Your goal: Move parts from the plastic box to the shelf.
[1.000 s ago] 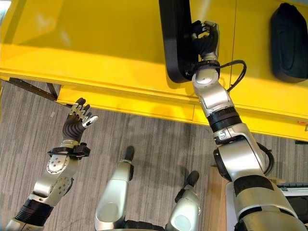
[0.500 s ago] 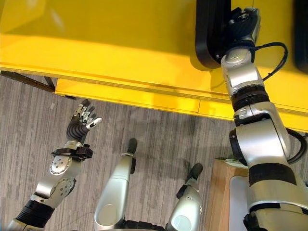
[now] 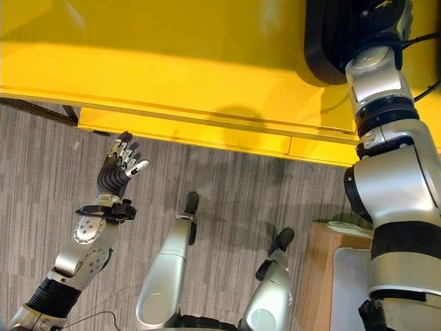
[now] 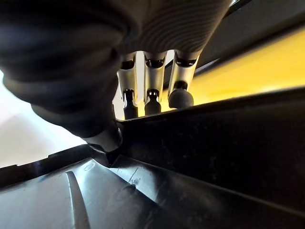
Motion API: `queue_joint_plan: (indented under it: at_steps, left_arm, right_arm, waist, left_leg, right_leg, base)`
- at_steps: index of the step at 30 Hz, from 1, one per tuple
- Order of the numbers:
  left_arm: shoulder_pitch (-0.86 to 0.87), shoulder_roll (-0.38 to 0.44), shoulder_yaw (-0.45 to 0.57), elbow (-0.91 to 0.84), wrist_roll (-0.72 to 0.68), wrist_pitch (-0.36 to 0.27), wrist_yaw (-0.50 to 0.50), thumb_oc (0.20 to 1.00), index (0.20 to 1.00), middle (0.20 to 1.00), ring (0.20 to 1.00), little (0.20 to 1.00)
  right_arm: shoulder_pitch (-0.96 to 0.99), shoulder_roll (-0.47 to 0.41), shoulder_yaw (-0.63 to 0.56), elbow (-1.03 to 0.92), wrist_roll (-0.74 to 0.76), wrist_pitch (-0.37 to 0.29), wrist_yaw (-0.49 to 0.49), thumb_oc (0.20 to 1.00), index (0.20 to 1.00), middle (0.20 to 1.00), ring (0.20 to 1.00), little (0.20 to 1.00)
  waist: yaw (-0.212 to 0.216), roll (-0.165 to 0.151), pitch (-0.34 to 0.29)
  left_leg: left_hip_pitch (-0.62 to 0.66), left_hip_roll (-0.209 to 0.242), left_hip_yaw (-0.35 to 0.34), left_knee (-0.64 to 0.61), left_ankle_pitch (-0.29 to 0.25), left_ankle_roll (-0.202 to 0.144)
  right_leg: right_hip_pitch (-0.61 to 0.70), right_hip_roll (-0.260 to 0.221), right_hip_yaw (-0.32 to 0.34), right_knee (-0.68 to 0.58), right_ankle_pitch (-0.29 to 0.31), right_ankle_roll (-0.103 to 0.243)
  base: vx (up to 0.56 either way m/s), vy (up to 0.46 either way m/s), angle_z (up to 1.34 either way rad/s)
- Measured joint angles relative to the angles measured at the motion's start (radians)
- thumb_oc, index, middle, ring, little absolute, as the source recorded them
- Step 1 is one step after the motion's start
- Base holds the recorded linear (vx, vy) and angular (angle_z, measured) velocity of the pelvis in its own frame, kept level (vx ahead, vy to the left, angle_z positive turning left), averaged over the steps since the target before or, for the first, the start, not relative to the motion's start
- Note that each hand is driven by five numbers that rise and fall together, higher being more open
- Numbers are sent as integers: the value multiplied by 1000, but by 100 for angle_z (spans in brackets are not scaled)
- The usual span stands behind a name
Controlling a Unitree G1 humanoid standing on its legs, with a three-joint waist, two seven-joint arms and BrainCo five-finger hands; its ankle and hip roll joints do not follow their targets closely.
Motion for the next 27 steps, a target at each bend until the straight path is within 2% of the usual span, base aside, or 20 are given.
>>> queue_joint_plan:
  at_steps: [8, 11, 17, 27]
  left_arm:
    - [0, 0, -9, 0, 0, -15, 3, 1000, 1000, 1000, 1000, 1000]
    - [-2, 0, -9, 0, 0, -15, 19, 1000, 1000, 1000, 1000, 1000]
    - [-17, 0, -7, 0, 3, -29, 36, 1000, 1000, 1000, 1000, 1000]
    - [-23, 1, -6, 0, 0, -32, 36, 1000, 1000, 1000, 1000, 1000]
  right_arm:
    - [-1, 0, 42, 23, -1, 0, 19, 200, 200, 200, 200, 200]
    - [-1, 0, 38, 13, 15, -10, 19, 1000, 1000, 1000, 1000, 1000]
    - [-31, 0, -1, -70, 103, -64, -3, 1000, 1000, 1000, 1000, 1000]
    - [-65, 0, -21, -176, 198, -101, -24, 1000, 1000, 1000, 1000, 1000]
  waist:
    - [4, 0, 0]
    - [3, 0, 0]
    - [-1, 0, 0]
    - [-12, -1, 0]
  left_leg:
    - [-1, 0, -2, -1, 3, 0]
    - [-2, -1, -3, -1, 3, 0]
    - [-3, 0, -3, 0, 3, 0]
    - [-2, 0, -5, 2, 8, 1]
  right_leg:
    - [0, 0, 0, 1, 1, 1]
    - [-1, 0, -1, 1, 1, 1]
    - [-2, 0, -1, 2, 1, 2]
    - [-1, 0, 0, 8, 3, 4]
  base:
    - [0, 0, 0]
    - [0, 0, 0]
    - [0, 0, 0]
    - [0, 0, 0]
